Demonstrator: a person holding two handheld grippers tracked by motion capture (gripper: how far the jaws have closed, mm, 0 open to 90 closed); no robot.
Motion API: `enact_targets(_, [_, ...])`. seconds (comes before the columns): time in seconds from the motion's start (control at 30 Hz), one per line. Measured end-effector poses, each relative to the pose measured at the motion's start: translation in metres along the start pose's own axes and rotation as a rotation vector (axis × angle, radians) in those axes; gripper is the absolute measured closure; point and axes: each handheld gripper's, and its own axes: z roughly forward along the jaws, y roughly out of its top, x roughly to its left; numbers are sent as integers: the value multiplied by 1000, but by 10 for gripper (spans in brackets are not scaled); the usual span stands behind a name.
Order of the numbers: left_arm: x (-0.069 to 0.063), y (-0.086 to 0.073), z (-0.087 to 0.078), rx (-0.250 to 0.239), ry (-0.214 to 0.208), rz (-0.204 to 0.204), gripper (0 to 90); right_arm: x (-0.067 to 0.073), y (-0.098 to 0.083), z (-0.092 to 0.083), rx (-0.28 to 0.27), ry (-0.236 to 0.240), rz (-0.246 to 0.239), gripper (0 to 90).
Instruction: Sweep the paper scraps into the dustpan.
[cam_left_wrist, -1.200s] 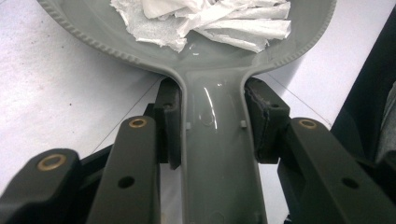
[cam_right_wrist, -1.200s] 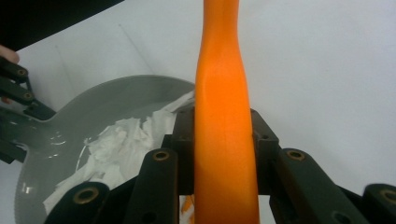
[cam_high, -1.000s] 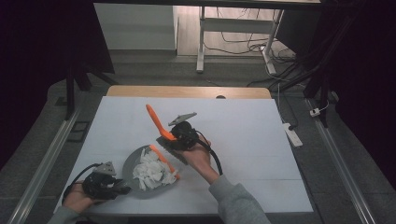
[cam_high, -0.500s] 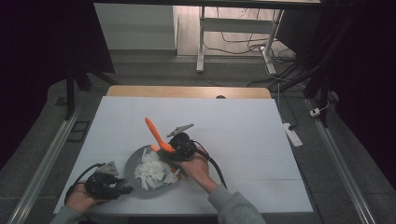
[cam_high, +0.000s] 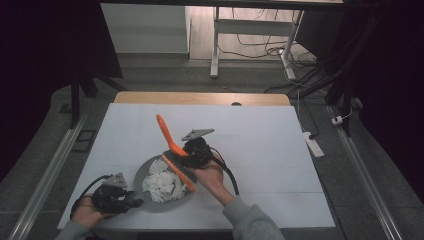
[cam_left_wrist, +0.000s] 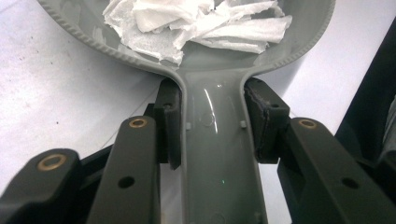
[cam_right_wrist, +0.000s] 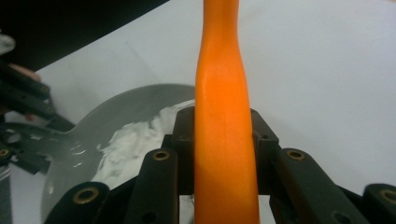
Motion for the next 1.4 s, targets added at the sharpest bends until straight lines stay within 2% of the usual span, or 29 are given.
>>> enact_targets(0.17, [0,0,2,-19,2,-3,615,-15,0,-12,-31,-28,29,699])
enact_targets(0.33, [-1,0,4,-34,-4,-2,616,-24,-4,-21,-36,-48,45,699])
enact_targets(0.5, [-3,2,3,-50,12,3,616,-31,-10,-28,-42,-62,59,699])
enact_targets(0.67, [-2,2,-2,-82,32,-11,616,-37,-16,-36,-48,-71,71,699])
enact_targets(0.8, [2,1,-11,-131,56,-59,617,-40,-20,-44,-60,-78,76,699])
enact_targets(1.0, [8,-2,-27,-223,119,-134,617,-48,-28,-57,-82,-89,93,699])
enact_targets(1.13, [9,-1,-32,-259,155,-174,616,-52,-33,-65,-87,-86,103,699])
enact_targets(1.4, [5,4,-35,-294,186,-206,616,-59,-48,-80,-92,-79,116,699])
